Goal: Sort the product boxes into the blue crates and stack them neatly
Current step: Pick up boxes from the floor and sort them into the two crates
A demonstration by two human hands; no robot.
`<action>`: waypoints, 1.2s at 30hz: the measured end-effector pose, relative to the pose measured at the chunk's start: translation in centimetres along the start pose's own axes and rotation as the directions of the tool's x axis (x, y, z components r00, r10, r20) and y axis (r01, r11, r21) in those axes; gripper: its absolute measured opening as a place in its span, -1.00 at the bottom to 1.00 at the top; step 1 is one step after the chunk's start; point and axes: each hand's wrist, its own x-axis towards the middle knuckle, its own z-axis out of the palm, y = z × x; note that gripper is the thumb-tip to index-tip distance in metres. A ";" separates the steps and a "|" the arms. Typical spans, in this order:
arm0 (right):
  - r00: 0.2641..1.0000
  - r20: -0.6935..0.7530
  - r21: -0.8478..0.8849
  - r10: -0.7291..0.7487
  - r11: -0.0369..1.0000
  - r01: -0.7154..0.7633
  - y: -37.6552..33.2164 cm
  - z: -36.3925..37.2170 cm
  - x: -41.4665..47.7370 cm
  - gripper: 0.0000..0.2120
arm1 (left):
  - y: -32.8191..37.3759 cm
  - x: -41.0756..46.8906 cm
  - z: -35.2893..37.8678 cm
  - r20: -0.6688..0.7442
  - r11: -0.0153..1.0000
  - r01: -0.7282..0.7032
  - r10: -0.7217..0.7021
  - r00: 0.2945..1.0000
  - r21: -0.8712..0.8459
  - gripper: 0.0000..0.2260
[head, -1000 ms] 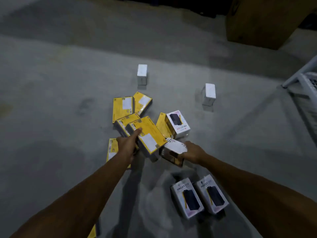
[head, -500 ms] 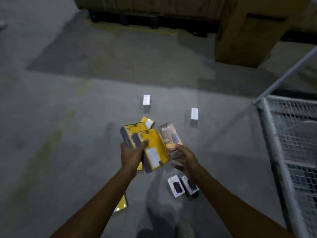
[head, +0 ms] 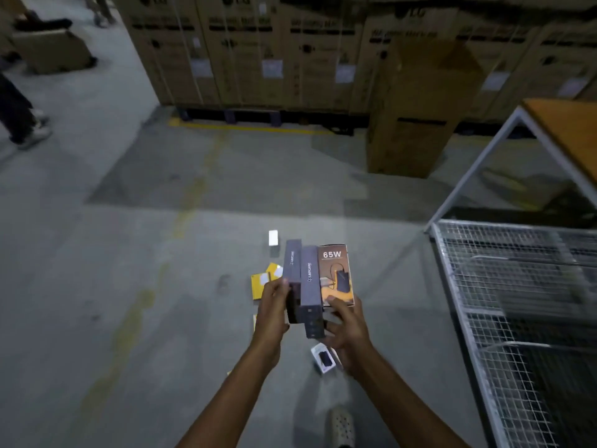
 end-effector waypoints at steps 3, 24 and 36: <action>0.997 0.024 -0.002 -0.068 0.998 0.068 -1.2 0.7 -3.3 -0.62 | 1.7 -1.8 -0.7 0.039 0.977 0.143 -0.139 0.990 -0.158 -0.47; 0.905 -0.062 -0.129 -0.421 0.903 0.411 -5.9 -5.1 -12.8 -0.68 | 5.4 -8.3 5.2 0.551 0.915 0.234 -0.015 0.834 -0.329 -0.36; 0.850 -0.202 0.029 -0.487 0.864 0.503 -15.3 -16.8 -15.9 -0.81 | 6.0 -10.6 19.1 0.660 0.940 0.244 -0.028 0.751 -0.238 -0.21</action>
